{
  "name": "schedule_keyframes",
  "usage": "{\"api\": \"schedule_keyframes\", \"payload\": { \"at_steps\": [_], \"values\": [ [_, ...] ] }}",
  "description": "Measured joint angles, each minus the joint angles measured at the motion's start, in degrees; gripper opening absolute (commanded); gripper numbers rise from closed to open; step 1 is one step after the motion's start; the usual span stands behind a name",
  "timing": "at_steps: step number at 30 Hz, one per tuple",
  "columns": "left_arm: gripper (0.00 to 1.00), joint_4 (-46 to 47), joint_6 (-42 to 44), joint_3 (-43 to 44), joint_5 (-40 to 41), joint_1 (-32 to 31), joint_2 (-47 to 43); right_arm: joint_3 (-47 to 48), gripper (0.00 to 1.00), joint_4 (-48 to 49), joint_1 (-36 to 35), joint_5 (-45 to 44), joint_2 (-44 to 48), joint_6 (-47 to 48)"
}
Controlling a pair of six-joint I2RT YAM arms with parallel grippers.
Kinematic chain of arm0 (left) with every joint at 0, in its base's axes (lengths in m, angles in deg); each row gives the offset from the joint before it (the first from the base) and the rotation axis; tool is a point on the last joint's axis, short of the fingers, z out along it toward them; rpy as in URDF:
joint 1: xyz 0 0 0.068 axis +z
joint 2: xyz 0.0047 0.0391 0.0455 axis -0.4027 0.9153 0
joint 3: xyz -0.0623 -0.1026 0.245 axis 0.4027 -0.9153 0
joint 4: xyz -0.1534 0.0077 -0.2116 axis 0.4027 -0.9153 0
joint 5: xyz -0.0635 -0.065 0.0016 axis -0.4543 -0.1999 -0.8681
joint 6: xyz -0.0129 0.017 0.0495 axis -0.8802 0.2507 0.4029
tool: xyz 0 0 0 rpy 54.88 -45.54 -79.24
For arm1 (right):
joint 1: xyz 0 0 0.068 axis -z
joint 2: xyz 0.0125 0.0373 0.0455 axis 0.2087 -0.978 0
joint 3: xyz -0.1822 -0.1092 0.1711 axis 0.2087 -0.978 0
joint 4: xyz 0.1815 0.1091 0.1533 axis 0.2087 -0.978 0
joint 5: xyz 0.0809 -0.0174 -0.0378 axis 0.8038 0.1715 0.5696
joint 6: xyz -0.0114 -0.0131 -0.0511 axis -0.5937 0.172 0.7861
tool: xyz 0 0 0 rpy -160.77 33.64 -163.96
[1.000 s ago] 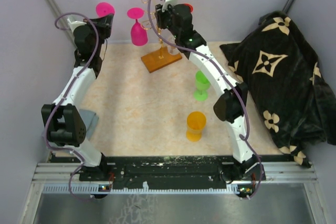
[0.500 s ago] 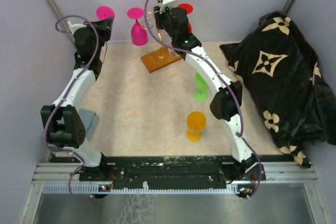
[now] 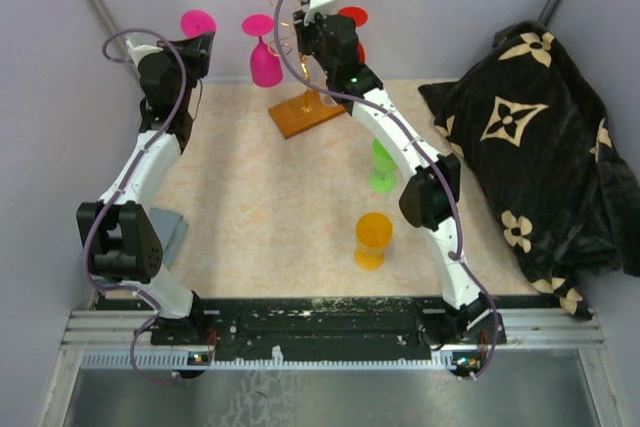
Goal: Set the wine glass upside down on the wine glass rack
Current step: Adjust the wine rack at the center of the board.
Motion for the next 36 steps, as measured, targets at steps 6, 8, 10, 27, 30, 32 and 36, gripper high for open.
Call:
{"api": "schedule_keyframes", "payload": {
  "at_steps": [6, 8, 10, 27, 30, 32, 36],
  "values": [
    [0.02, -0.02, 0.00, 0.00, 0.00, 0.09, 0.00, 0.00, 0.18, 0.48, 0.00, -0.24, 0.00, 0.02],
    [0.02, 0.00, 0.00, 0.00, 0.00, 0.09, 0.00, 0.00, 0.15, 0.68, 0.00, -0.24, 0.00, 0.02],
    [0.02, -0.02, 0.00, 0.00, 0.00, 0.09, 0.00, 0.00, 0.01, 0.92, 0.00, -0.24, -0.09, 0.02],
    [0.02, -0.02, 0.00, 0.00, -0.02, 0.46, 0.00, 0.26, 0.13, 0.15, 0.00, 0.09, -0.48, -0.57],
    [0.03, -0.04, 0.02, 0.00, 0.00, 0.68, 0.00, -2.62, 0.14, -0.26, 0.00, 0.48, 1.75, -1.11],
    [0.03, -0.04, 0.20, 0.00, -0.02, 0.81, -0.02, -7.02, 0.16, -0.44, 0.00, 0.83, 5.18, -1.51],
    [0.03, -0.04, 0.52, 0.00, -0.02, 0.92, -0.02, -13.77, 0.20, -0.61, -0.02, 1.31, 12.70, -2.49]
  ]
}}
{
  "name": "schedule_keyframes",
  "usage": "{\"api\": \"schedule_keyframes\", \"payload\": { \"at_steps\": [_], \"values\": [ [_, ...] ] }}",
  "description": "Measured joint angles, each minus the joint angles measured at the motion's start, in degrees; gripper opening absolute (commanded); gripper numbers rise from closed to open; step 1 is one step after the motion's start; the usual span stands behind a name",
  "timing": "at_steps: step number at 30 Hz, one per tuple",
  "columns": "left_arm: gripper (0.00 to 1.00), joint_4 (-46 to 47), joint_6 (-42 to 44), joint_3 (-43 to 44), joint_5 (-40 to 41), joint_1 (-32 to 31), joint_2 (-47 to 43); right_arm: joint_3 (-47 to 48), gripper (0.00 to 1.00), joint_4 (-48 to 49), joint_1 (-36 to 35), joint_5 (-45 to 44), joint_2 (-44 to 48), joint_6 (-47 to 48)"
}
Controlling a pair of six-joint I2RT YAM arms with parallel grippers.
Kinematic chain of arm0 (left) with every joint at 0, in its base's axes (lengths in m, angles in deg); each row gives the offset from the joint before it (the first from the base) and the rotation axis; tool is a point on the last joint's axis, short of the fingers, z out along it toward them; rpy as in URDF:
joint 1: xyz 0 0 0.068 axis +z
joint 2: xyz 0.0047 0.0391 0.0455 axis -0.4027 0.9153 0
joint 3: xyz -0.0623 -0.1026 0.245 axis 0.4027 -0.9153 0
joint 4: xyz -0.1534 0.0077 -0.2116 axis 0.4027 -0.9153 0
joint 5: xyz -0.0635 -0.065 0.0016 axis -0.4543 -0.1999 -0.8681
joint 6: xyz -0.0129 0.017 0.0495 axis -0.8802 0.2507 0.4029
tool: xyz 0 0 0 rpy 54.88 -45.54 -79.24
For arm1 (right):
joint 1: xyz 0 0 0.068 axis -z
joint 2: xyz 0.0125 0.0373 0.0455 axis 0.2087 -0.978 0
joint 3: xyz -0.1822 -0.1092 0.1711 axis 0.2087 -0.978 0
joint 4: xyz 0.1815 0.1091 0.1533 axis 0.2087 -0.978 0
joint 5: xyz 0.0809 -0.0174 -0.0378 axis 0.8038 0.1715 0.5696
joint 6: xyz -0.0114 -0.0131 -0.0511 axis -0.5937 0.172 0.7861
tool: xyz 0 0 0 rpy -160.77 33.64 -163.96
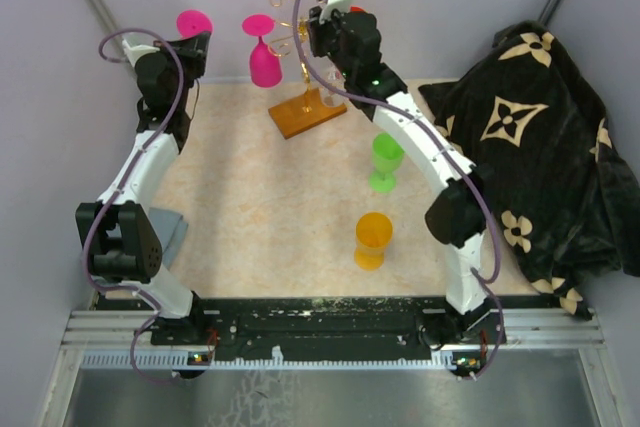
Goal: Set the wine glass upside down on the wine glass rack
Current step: Adjust the wine rack at the center of the board.
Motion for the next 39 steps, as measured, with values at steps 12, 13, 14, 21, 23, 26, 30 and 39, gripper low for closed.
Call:
{"api": "schedule_keyframes", "payload": {
  "at_steps": [12, 13, 14, 21, 23, 26, 30, 39],
  "values": [
    [0.03, -0.63, 1.25, -0.90, -0.28, 0.24, -0.76, -19.67, 0.22, 2.12, 0.00, -0.85, 23.39, -2.25],
    [0.03, -0.81, 1.29, -0.90, -0.48, 0.31, -0.76, -20.63, 0.22, 2.14, 0.17, -0.92, 24.06, -2.40],
    [0.03, -1.05, 1.36, -0.85, -0.72, 0.31, -0.76, -21.75, 0.22, 2.14, 0.52, -0.94, 24.76, -2.71],
    [0.04, -3.28, 1.70, 1.18, -2.56, 0.31, -0.72, -26.47, 0.22, 0.83, 3.21, -0.26, 25.53, -5.99],
    [0.04, -3.45, 1.97, 1.73, -2.67, 0.31, -0.72, -27.06, 0.22, -0.31, 3.67, 0.39, 25.53, -6.67],
    [0.04, -3.48, 2.47, 1.92, -2.71, 0.33, -0.72, -27.04, 0.22, -1.38, 3.89, 1.88, 25.53, -7.32],
    [0.04, -3.87, 2.84, 1.92, -2.89, 0.31, -0.72, -26.73, 0.22, -2.91, 4.35, 5.97, 25.53, -9.33],
    [0.04, -4.28, 2.93, 1.92, -2.99, 0.42, -0.72, -13.57, 0.22, -7.82, 7.08, 22.60, 18.86, -20.90]
  ]
}}
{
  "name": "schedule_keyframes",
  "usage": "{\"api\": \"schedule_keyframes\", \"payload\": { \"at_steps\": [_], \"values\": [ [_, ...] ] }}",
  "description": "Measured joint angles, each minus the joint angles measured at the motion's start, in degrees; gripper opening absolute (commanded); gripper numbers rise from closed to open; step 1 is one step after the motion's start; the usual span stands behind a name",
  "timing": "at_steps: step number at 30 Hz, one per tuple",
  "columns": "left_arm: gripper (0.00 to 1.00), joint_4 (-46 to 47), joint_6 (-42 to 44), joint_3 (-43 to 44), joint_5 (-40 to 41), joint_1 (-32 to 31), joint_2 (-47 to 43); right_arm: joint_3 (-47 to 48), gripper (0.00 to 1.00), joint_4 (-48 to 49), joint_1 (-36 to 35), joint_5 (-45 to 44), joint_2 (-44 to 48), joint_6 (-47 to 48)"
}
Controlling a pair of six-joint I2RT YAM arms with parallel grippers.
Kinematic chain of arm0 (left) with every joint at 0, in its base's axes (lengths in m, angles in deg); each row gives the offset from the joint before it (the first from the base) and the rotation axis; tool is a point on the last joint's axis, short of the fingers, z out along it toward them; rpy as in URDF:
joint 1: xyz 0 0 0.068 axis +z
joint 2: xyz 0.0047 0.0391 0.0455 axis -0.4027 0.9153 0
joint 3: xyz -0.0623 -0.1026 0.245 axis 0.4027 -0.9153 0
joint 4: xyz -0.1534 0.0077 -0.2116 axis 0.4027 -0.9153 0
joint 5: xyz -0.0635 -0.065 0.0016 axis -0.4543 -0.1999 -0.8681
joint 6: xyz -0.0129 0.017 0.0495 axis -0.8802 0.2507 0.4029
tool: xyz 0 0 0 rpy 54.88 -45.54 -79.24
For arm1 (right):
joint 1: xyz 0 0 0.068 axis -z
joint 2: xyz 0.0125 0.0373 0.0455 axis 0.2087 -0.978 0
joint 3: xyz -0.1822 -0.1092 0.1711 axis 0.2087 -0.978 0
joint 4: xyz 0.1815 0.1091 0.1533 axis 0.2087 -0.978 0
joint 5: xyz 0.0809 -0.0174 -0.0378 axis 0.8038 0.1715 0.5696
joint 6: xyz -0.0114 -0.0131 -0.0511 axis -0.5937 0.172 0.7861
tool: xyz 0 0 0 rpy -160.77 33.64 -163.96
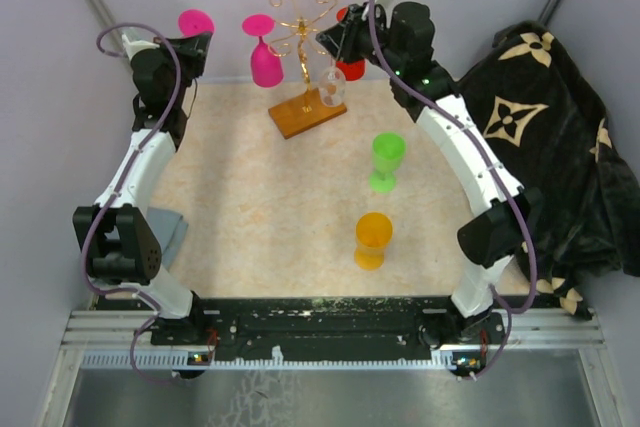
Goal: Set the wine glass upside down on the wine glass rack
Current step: Adjust the wine rack at the center of the board.
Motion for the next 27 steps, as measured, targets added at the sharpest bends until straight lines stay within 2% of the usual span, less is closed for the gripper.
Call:
{"api": "schedule_keyframes", "payload": {
  "at_steps": [5, 14, 27],
  "values": [
    [0.04, -0.04, 0.00, -0.04, 0.00, 0.17, -0.07, 3.91, 0.22, -2.14, 0.28, 4.15, -4.39, -4.24],
    [0.04, -0.35, 0.00, -0.87, -0.07, 0.59, -0.48, 5.31, 0.22, -4.90, 1.55, 5.77, -6.47, -7.56],
    [0.05, -2.40, 1.01, -0.07, -1.51, 0.81, -0.46, 18.62, 0.23, -9.18, 1.90, 5.81, -14.27, -8.52]
  ]
}}
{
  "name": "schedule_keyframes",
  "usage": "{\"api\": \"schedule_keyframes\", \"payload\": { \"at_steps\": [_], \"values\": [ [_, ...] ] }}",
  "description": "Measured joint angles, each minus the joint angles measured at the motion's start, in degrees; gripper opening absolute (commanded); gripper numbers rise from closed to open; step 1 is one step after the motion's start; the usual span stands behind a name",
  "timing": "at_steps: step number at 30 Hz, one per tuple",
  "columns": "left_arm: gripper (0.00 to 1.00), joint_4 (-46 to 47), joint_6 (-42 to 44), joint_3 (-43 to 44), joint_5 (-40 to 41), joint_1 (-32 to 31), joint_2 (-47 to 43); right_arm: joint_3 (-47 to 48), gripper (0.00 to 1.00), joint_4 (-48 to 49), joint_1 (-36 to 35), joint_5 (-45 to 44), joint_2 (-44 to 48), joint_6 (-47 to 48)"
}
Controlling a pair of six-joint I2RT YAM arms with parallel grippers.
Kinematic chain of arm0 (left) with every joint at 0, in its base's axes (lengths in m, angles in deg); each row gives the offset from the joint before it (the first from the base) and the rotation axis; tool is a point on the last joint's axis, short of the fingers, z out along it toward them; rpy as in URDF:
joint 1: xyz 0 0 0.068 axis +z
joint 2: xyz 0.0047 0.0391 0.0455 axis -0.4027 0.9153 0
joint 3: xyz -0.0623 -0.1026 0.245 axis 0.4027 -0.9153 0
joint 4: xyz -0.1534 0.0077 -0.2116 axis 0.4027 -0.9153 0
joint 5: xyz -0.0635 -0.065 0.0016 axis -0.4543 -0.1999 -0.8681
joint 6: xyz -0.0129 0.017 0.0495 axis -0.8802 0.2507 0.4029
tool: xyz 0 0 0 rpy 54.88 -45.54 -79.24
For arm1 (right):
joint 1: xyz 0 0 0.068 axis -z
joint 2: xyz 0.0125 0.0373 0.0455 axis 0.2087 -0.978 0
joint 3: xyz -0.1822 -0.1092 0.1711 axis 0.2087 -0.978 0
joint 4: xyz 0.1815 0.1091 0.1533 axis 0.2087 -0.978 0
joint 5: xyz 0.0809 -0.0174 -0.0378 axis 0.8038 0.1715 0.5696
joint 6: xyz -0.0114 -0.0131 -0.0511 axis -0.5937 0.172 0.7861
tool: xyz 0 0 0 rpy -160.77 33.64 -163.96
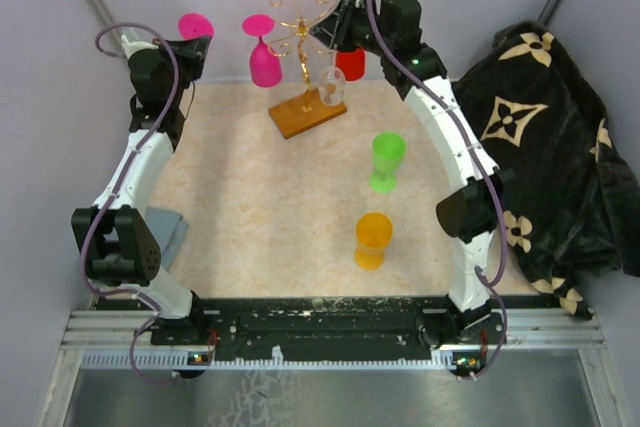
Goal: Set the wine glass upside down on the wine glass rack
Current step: Adjust the wine rack at the center of the board.
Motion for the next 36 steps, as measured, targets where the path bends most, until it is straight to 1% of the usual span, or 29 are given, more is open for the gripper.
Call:
{"api": "schedule_keyframes", "payload": {
  "at_steps": [3, 6, 16, 18, 19, 20, 22, 27, 36],
  "values": [
    [0.04, 0.00, 0.02, 0.00, -0.02, 0.00, 0.00, 2.93, 0.23, -1.03, 0.57, -0.96, -1.38, 0.52],
    [0.04, 0.00, 0.04, 0.00, -0.04, 0.00, 0.00, 3.48, 0.23, -1.55, 1.64, -2.27, -1.81, 0.90],
    [0.04, -0.13, 0.02, 0.00, -0.31, 0.04, 0.00, 3.26, 0.24, -3.06, 10.45, -3.45, -2.95, -0.98],
    [0.04, -0.13, 0.02, 0.00, -0.42, 0.04, 0.00, 2.91, 0.25, -2.89, 11.96, -3.19, -2.95, -2.23],
    [0.04, -0.13, 0.02, 0.00, -0.44, 0.04, 0.02, 2.89, 0.32, -2.84, 12.76, -3.06, -2.97, -2.95],
    [0.04, -0.15, 0.02, 0.02, -0.46, 0.04, 0.02, 2.69, 0.34, -2.82, 13.42, -2.73, -3.04, -3.87],
    [0.04, -0.15, 0.04, 0.13, -0.46, 0.04, 0.02, 2.54, 0.36, -2.75, 14.45, -1.77, -3.23, -5.81],
    [0.04, -0.17, 0.04, 0.22, -0.48, 0.04, 0.04, 2.62, 0.37, -1.51, 16.39, 2.32, -5.20, -11.85],
    [0.04, -0.17, 0.07, 0.22, -0.46, 0.04, 0.13, 5.64, 0.36, 0.15, 17.25, 8.70, -14.53, -22.12]
  ]
}}
